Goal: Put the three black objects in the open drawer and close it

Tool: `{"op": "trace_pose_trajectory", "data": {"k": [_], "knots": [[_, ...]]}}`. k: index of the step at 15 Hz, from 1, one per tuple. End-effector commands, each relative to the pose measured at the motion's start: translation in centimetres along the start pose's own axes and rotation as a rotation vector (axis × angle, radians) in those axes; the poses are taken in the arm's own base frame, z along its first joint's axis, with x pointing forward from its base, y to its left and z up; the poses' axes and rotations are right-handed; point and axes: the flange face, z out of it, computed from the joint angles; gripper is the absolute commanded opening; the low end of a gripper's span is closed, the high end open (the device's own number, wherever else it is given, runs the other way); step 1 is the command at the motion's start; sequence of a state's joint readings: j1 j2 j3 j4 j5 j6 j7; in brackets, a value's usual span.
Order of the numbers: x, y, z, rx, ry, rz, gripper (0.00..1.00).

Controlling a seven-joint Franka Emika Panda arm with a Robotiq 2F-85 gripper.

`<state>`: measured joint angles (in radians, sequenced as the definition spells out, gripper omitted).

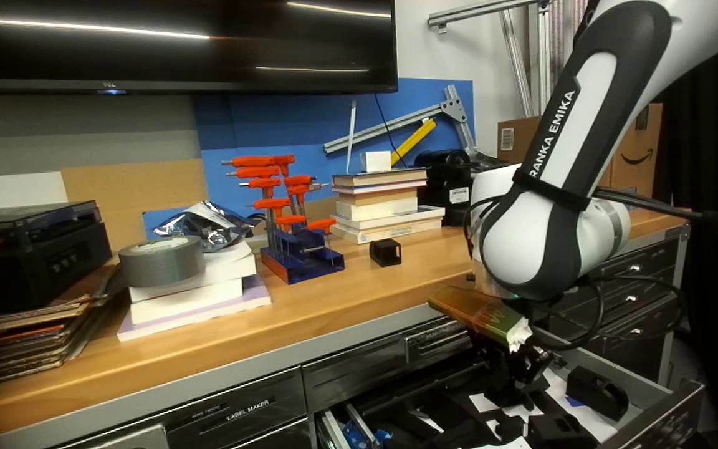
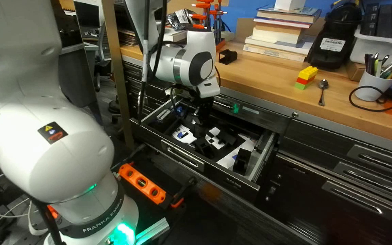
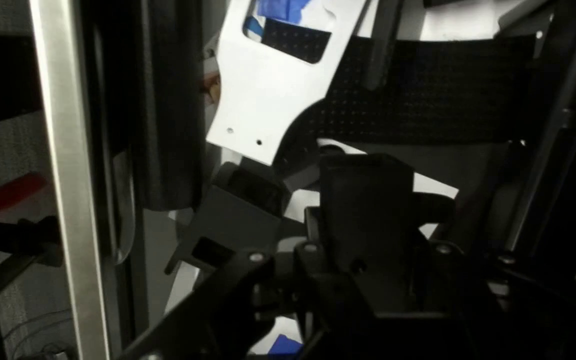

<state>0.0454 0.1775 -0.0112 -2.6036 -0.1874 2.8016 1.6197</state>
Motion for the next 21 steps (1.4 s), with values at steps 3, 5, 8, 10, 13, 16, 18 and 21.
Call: {"op": "trace_pose_trajectory", "data": {"k": [3,5,8,10,13,16,18,21], "knots": [[-0.4,-3.0,0.9,0.112,0.029,0.059,0.24],[-0.9,-3.5,1.2,0.141,0.022,0.077,0.24],[-1.7,-3.7,1.9,0.160,0.014,0.098,0.24],[-2.2,-3.5,2.3,0.158,0.004,0.113,0.24],[-2.8,-3.1,2.9,0.145,-0.030,0.138,0.24],[-3.4,-2.9,3.3,0.133,-0.052,0.162,0.24],[-3.7,-2.9,3.6,0.121,-0.074,0.168,0.61],[-4.0,-2.7,3.8,0.099,-0.095,0.177,0.77]]}}
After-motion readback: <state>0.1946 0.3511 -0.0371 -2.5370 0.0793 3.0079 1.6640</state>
